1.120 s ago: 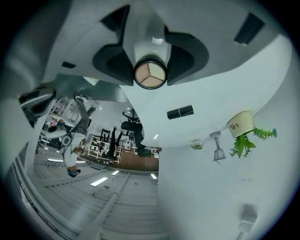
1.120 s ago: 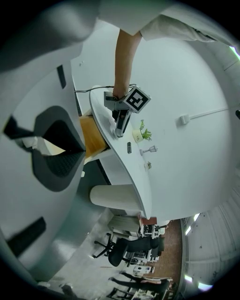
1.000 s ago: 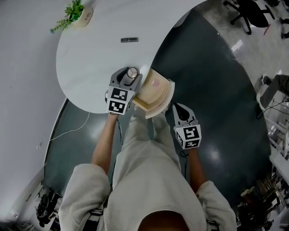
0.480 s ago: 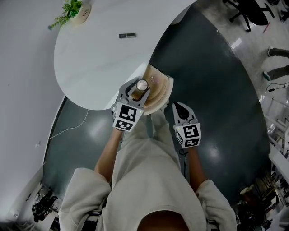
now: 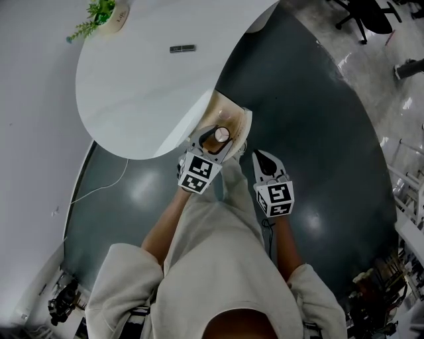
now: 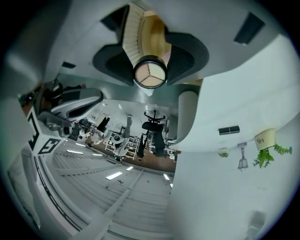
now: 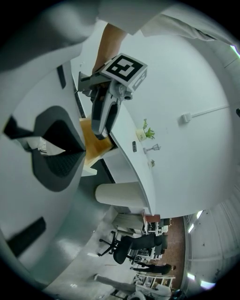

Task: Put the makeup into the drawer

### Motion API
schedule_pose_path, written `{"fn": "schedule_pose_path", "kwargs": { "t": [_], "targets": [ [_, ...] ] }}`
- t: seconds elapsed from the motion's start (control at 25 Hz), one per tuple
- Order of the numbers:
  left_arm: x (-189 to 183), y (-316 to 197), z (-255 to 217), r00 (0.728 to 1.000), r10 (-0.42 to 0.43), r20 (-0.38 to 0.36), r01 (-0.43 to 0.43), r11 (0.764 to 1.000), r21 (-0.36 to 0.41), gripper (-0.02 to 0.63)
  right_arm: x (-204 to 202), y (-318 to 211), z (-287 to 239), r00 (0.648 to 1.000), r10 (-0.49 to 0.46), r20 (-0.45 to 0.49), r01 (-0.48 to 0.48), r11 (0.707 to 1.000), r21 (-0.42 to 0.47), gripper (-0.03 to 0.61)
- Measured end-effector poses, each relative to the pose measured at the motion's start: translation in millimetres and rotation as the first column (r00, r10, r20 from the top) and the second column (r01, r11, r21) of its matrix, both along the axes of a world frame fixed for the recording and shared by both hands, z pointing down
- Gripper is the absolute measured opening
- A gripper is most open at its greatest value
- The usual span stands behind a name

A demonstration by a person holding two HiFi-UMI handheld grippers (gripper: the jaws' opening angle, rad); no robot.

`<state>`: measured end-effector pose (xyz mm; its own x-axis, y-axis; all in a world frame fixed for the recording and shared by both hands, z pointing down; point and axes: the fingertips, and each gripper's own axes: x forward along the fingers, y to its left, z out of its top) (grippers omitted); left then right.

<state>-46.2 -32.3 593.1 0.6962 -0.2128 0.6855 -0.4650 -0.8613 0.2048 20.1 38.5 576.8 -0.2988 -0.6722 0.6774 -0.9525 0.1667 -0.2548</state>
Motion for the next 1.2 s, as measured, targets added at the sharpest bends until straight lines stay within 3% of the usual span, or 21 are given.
{"fn": "schedule_pose_path", "kwargs": {
  "t": [0.44,1.2],
  "targets": [
    [5,7,79,0.993,0.05,0.107,-0.04,0.995,-0.09,0.222,16,19,9,0.999,0.033,-0.006,-0.033,0.999,-0.027,-0.003],
    [1,-11,186,0.949,0.027,0.313,0.031,0.983,-0.181,0.222,41,49,18,0.996,0.092,-0.004,-0.092,0.994,-0.06,-0.002]
  ]
}}
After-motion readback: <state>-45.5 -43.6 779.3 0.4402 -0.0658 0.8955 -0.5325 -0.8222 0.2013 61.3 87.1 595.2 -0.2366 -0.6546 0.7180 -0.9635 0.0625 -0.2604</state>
